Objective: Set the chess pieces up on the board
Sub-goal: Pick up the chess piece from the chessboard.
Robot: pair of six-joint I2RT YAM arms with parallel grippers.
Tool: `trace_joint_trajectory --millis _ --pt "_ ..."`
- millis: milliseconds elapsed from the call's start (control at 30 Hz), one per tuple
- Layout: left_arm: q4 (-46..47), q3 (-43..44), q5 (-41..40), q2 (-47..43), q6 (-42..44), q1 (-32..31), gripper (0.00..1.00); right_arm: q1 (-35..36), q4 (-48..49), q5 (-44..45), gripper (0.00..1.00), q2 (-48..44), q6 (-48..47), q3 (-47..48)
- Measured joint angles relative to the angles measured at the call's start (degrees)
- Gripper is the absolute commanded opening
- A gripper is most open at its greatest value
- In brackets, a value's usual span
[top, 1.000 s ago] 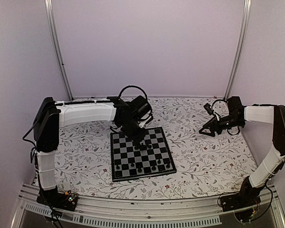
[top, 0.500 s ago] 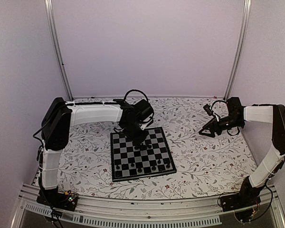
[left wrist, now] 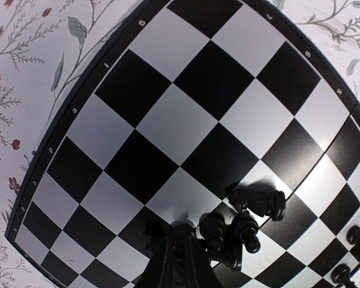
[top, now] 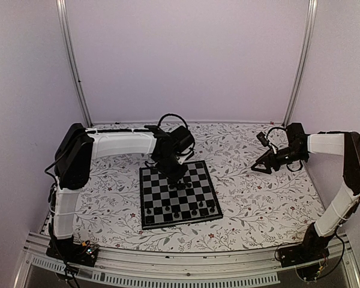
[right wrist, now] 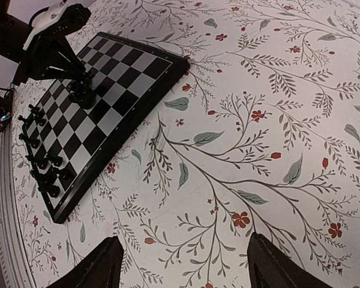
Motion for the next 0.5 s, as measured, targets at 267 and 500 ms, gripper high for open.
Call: trace_joint_trajectory --millis 267,500 --pt "-0.33 0.68 0.28 0.15 0.39 0.09 0.12 0.0 -0.22 0.0 0.75 0.0 -0.11 0.13" --pt "-1.31 0.81 1.18 1.44 0.37 0.22 0.14 0.0 -0.5 0.0 0.75 0.0 -0.11 0.46"
